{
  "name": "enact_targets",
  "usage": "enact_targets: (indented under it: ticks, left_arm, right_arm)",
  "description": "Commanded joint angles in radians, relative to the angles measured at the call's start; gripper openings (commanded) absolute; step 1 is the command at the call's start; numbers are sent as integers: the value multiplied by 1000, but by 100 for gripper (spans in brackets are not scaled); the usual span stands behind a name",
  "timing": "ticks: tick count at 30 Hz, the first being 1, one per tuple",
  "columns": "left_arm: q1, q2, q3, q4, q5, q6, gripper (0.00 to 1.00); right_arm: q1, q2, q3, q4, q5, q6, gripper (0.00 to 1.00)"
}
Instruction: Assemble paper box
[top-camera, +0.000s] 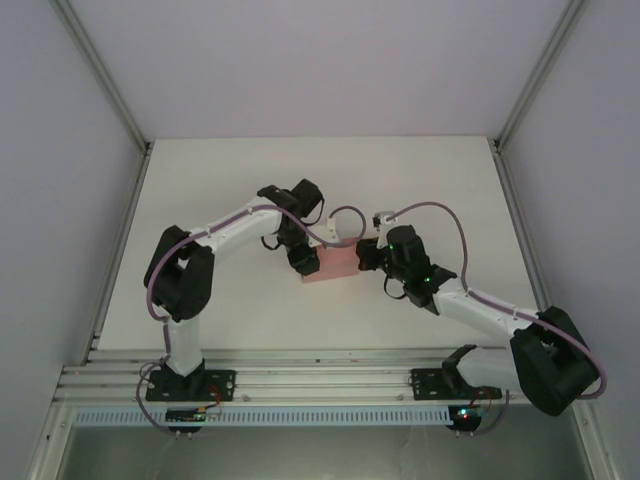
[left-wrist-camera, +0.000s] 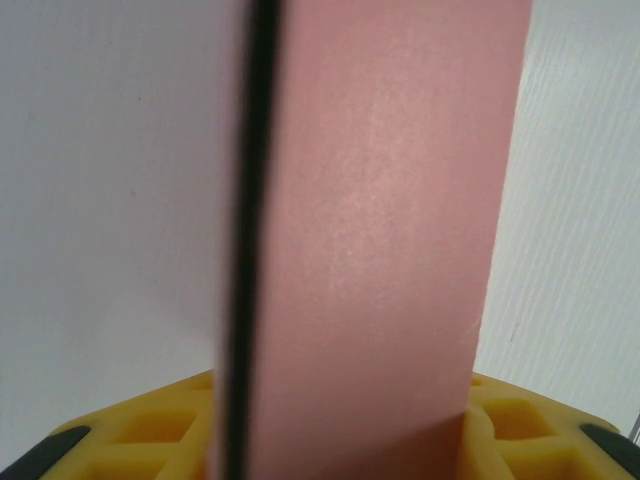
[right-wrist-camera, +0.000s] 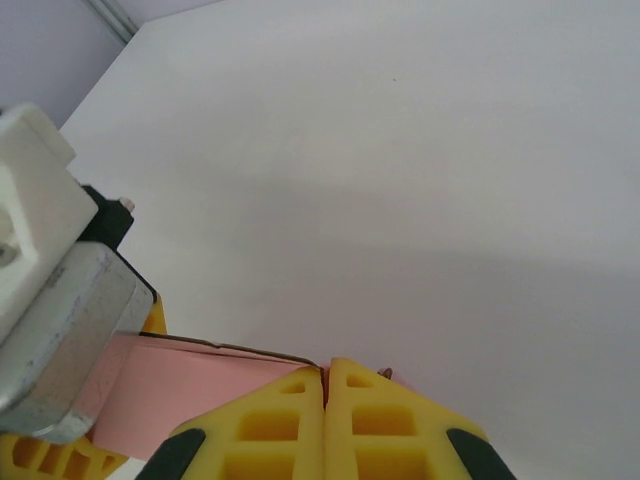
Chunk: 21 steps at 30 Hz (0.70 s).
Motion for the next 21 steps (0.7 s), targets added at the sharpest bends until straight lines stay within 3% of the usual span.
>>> enact_targets:
  ticks: [1, 8, 14, 19, 21]
  left_arm:
    - [-15, 21, 20, 126, -7, -33, 36]
    - [-15, -3, 17, 133, -1, -54, 41]
    - [-24, -47, 14, 138, -3, -55, 56]
    - [-33, -104, -13, 149, -10, -70, 77]
    - [-40, -141, -40, 163, -33, -86, 80]
  right_arm:
    - [27, 36, -129, -130, -57, -91, 0]
    - [37, 9, -136, -101, -15, -85, 0]
    - [56, -45, -58, -184, 24, -29, 0]
    - [58, -78, -26, -262, 56, -15, 0]
    - [59, -80, -15, -283, 45, 2, 0]
